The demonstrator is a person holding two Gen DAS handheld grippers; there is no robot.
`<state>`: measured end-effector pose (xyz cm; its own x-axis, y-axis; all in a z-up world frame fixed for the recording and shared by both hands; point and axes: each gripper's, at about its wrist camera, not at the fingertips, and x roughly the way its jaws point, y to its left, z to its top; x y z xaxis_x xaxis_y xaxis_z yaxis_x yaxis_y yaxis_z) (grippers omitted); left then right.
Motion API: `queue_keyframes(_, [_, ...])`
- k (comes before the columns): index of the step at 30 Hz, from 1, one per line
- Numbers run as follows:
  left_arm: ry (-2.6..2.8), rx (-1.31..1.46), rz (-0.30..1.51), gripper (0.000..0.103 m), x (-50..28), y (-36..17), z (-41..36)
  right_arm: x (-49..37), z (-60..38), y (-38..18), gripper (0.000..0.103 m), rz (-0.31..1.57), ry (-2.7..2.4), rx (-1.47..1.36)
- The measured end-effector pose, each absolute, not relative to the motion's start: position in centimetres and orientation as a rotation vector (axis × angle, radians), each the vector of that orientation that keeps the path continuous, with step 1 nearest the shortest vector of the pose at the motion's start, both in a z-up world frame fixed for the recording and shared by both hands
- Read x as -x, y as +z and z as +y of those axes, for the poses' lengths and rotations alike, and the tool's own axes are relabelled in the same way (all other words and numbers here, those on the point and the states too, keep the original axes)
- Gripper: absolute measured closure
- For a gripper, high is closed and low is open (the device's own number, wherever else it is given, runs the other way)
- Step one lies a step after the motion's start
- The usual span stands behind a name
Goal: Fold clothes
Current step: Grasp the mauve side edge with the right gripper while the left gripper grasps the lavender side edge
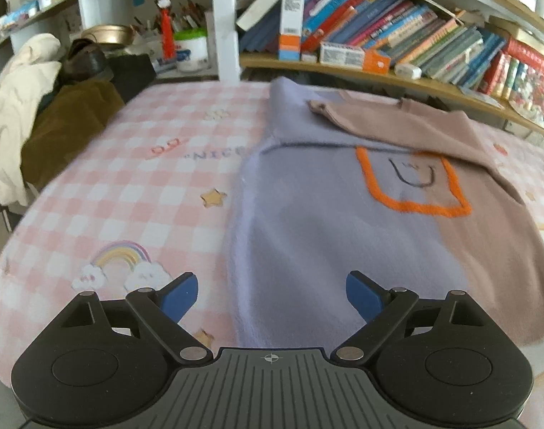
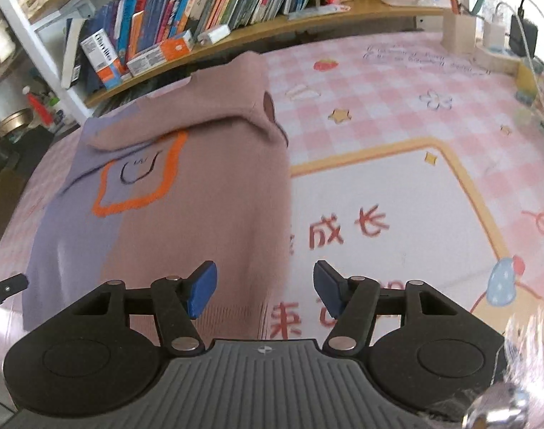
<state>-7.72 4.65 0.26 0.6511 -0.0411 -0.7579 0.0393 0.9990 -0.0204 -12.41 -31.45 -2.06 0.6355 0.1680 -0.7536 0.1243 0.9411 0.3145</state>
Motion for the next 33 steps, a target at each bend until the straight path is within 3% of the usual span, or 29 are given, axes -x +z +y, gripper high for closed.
queue_keyframes(13, [0.013,0.121,0.900,0.011,9.7,0.5,7.5,14.8,-32.3,-2.9,0.045,0.896,0.071,-0.390])
queue_keyframes(20, [0.026,0.116,0.899,0.013,8.6,-0.4,7.7,15.2,-32.8,-3.6,0.055,0.913,0.039,-0.377])
queue_keyframes(25, [0.018,0.139,0.900,0.023,8.2,-0.7,8.0,15.4,-33.0,-3.6,0.058,0.916,0.035,-0.385])
queue_keyframes(33, [0.026,0.160,0.922,0.024,7.1,-1.5,8.4,14.7,-32.9,-3.5,0.059,0.918,0.030,-0.391])
